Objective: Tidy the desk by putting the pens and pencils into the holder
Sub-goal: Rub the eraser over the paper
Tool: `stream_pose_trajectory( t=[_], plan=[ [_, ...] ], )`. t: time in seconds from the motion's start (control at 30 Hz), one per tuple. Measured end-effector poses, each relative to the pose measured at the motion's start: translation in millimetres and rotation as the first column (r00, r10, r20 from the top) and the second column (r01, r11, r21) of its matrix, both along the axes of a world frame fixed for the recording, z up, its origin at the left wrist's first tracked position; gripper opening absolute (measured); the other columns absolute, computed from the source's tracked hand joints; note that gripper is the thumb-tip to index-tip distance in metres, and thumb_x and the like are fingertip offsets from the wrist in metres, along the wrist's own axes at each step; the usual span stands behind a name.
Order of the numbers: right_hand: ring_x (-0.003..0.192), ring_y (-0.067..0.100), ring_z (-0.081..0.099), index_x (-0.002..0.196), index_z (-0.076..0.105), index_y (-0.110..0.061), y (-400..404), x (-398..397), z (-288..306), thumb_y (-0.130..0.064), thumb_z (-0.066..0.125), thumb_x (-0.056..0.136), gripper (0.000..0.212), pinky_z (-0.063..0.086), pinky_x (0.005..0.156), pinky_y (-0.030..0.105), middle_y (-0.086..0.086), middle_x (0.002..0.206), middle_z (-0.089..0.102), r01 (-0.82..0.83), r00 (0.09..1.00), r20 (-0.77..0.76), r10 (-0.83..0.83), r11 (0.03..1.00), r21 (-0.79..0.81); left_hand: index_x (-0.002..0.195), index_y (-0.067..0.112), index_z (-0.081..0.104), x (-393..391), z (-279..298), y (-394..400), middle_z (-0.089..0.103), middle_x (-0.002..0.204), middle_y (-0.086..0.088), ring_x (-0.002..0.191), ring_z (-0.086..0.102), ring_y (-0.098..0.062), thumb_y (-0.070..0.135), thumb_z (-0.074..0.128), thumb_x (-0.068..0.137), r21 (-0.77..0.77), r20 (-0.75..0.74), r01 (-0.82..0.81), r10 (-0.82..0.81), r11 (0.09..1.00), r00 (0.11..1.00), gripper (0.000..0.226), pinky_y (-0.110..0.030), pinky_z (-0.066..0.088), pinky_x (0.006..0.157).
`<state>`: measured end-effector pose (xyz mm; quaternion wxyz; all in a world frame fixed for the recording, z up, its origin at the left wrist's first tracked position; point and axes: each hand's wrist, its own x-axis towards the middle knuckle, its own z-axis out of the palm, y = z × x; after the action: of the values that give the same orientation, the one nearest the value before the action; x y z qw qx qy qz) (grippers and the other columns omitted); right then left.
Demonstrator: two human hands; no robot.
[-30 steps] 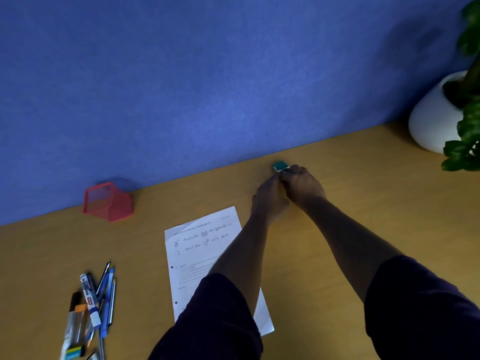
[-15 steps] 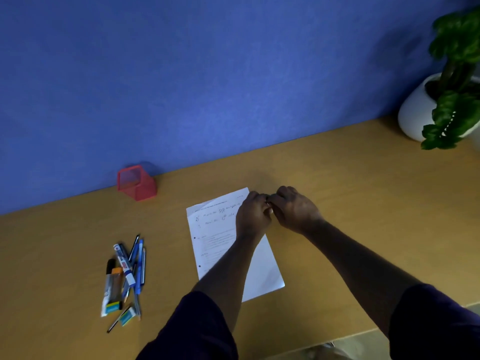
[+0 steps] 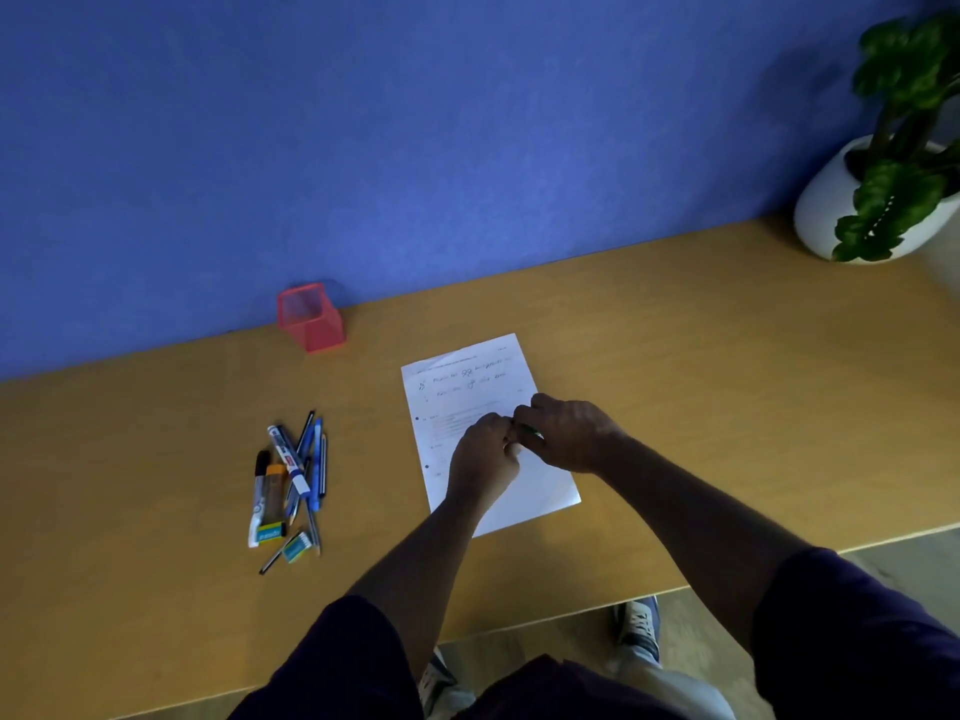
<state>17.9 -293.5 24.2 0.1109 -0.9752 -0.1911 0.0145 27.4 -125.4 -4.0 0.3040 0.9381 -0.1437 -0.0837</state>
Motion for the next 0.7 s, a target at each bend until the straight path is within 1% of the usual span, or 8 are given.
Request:
stream_pose_trajectory(
  t=[0.13,0.2,0.3,0.4,0.47,0.6,0.67,0.7],
  plan=[
    [0.072,0.024,0.065,0.116,0.052,-0.022,3,-9,-9,-0.052,0.031,0.103,0.039,0.054,0.063,0.034,0.003,0.09,0.065,-0.018,0.996,-0.086,0.015,0.999,-0.041,0.098,0.014,0.067,-17,-6,5,0.068,0.097,0.0,0.092,0.065,-0.017,0.012,0.07,0.09,-0.009,-0.013,0.0,0.0,1.0,1.0,0.009,-0.026,0.054,0.08],
    [0.069,0.021,0.063,0.112,0.052,-0.022,4,-12,-12,-0.051,0.033,0.102,0.036,0.053,0.062,0.032,0.002,0.084,0.066,-0.015,0.989,-0.149,0.014,1.0,-0.009,0.097,0.012,0.067,-23,-8,7,0.069,0.096,-0.001,0.091,0.066,-0.019,0.012,0.07,0.09,-0.019,-0.006,0.016,-0.016,1.0,1.0,0.008,-0.027,0.054,0.081],
    [0.068,0.019,0.06,0.109,0.055,-0.024,3,-14,-13,-0.049,0.039,0.102,0.031,0.044,0.06,0.028,-0.001,0.082,0.067,0.016,0.971,-0.237,-0.004,0.999,0.049,0.1,0.01,0.068,-30,-10,10,0.07,0.099,-0.003,0.093,0.066,-0.02,0.014,0.069,0.091,-0.027,-0.013,0.033,-0.033,0.999,0.999,0.01,-0.031,0.055,0.084],
    [0.07,0.012,0.057,0.109,0.058,-0.032,5,-13,-9,-0.052,0.038,0.101,0.029,0.043,0.065,0.027,-0.013,0.082,0.062,0.029,0.919,-0.393,-0.012,0.999,0.037,0.099,0.01,0.068,-35,-13,14,0.07,0.099,-0.003,0.093,0.066,-0.021,0.016,0.07,0.091,-0.031,-0.046,0.045,-0.047,0.998,0.998,0.011,-0.036,0.057,0.081],
    [0.07,0.008,0.056,0.112,0.057,-0.033,8,-12,-5,-0.054,0.034,0.101,0.032,0.042,0.064,0.027,-0.016,0.081,0.058,0.005,0.894,-0.448,-0.007,1.0,-0.007,0.098,0.01,0.068,-37,-15,15,0.07,0.098,-0.003,0.092,0.066,-0.021,0.017,0.071,0.09,-0.044,-0.067,0.039,-0.042,0.998,0.997,0.011,-0.036,0.057,0.08],
    [0.077,0.015,0.063,0.113,0.057,-0.031,13,-16,-6,-0.052,0.031,0.103,0.035,0.046,0.065,0.029,-0.006,0.09,0.068,-0.005,0.92,-0.392,-0.011,0.999,-0.04,0.1,0.014,0.066,-38,-19,17,0.071,0.1,0.001,0.093,0.068,-0.017,0.02,0.076,0.087,-0.057,-0.059,0.037,-0.04,0.998,0.997,0.017,-0.03,0.057,0.083],
    [0.074,0.016,0.062,0.112,0.059,-0.028,13,-22,-10,-0.048,0.031,0.104,0.035,0.046,0.064,0.028,-0.003,0.089,0.069,-0.002,0.948,-0.317,-0.007,1.0,-0.028,0.102,0.019,0.065,-38,-20,21,0.07,0.102,0.006,0.095,0.067,-0.013,0.025,0.08,0.083,-0.055,-0.04,0.063,-0.066,0.996,0.997,0.025,-0.032,0.058,0.086],
    [0.07,0.016,0.061,0.111,0.059,-0.026,11,-24,-11,-0.046,0.032,0.104,0.035,0.046,0.062,0.027,-0.002,0.087,0.069,-0.006,0.967,-0.254,0.0,1.0,-0.023,0.105,0.022,0.064,-37,-20,24,0.069,0.107,0.007,0.098,0.066,-0.013,0.031,0.082,0.08,-0.035,0.002,0.089,-0.089,0.995,0.996,0.032,-0.032,0.057,0.088]
  ],
)
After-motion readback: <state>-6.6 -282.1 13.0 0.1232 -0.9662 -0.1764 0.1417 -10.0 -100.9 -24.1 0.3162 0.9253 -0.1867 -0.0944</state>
